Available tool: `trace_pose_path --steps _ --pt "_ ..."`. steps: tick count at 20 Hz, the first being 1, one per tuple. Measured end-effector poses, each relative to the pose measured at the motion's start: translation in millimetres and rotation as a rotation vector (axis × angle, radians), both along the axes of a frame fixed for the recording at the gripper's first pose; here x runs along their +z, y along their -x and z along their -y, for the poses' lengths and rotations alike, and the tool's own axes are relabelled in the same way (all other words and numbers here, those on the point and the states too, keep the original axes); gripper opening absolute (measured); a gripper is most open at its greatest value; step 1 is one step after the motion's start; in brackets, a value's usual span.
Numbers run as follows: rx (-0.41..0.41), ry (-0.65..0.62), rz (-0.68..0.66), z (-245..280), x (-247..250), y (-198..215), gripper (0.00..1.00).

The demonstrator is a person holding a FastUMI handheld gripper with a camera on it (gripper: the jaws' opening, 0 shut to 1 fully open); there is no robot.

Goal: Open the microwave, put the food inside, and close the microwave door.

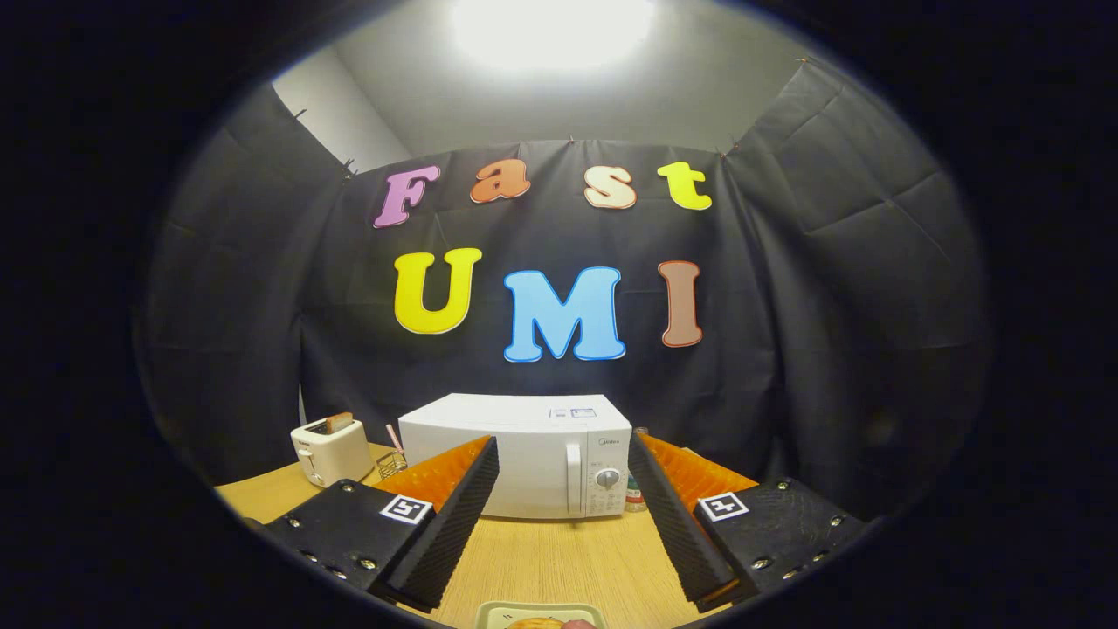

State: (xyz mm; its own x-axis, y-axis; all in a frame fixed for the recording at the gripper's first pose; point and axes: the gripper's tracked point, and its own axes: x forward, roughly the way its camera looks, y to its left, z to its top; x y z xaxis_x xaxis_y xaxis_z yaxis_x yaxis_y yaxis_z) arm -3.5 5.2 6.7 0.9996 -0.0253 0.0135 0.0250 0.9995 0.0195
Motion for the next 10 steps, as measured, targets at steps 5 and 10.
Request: trace_pose_path --steps 5,10 --pt "0.000 0.004 -0.009 0 -5 -2 0.95" --pt "-0.018 0.006 -0.008 14 -5 -17 0.95"
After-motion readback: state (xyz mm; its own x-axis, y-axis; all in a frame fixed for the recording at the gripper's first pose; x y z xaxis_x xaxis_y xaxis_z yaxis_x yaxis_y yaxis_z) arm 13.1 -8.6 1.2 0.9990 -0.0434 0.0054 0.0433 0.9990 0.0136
